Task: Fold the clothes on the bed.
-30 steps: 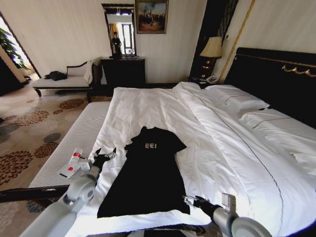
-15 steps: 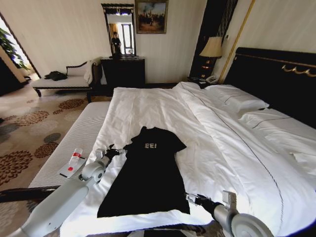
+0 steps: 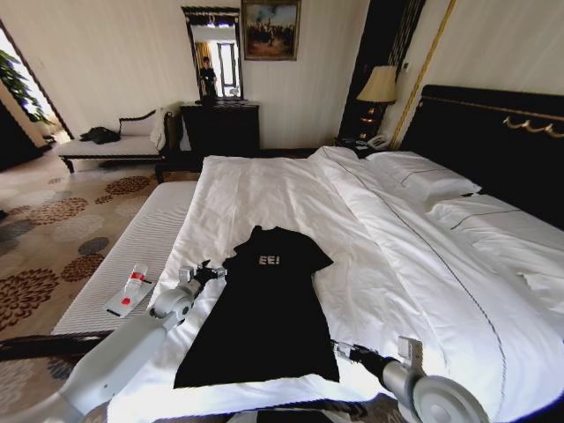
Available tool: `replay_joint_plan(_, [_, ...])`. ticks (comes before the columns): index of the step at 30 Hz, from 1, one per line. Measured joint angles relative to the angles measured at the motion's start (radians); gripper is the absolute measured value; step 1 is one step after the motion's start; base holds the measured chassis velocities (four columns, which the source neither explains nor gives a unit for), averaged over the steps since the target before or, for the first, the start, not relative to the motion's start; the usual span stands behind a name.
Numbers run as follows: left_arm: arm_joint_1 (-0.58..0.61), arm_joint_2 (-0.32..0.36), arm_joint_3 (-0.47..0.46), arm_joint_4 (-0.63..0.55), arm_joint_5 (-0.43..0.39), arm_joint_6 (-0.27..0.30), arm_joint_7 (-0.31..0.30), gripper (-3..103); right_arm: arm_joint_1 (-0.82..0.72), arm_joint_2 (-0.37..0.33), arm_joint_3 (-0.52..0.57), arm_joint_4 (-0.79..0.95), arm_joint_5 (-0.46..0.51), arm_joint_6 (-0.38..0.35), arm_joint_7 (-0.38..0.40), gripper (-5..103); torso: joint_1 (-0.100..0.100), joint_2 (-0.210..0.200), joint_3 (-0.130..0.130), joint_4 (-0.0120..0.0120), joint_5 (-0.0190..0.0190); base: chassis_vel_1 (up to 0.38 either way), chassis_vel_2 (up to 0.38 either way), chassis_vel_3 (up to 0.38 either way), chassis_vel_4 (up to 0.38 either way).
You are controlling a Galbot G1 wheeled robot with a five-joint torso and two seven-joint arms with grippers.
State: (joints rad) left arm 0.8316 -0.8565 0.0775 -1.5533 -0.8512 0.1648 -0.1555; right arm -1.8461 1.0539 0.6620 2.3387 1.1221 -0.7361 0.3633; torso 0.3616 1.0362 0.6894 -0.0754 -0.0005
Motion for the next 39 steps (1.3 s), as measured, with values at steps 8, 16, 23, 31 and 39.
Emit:
replay_joint_plan(8, [-0.037,-0.061,0.019,0.048,0.016,0.001,-0.031,76,-0.005,0.004,0.010,-0.004,0.009,0.000,0.005,100,0.000,0.000,0.000,-0.0001,0.0002,0.000,0.000,0.000,0.000])
replay_joint_plan(16, [-0.039,-0.078,0.018,0.069,0.013,0.002,-0.033,43,-0.003,0.003,0.020,-0.006,0.020,0.000,0.009,100,0.000,0.000,0.000,0.0000,0.0001,0.000,0.000,0.000,0.000])
replay_joint_plan(23, [-0.042,-0.109,0.023,0.083,0.026,0.000,-0.036,21,-0.007,0.013,0.015,-0.003,0.020,0.000,0.011,100,0.000,0.000,0.000,-0.0004,-0.0003,0.000,0.000,0.000,0.000])
replay_joint_plan(31, [-0.010,-0.010,0.022,0.000,0.033,0.003,-0.029,10,-0.012,0.020,0.015,0.001,0.015,0.000,0.011,100,0.000,0.000,0.000,0.0001,0.0001,0.000,0.000,0.000,0.000])
replay_joint_plan(39, [-0.028,0.062,0.014,-0.003,0.063,-0.007,0.013,38,-0.007,0.022,0.010,0.003,0.015,0.001,0.012,100,0.000,0.000,0.000,-0.0001,-0.0001,0.000,0.000,0.000,0.000])
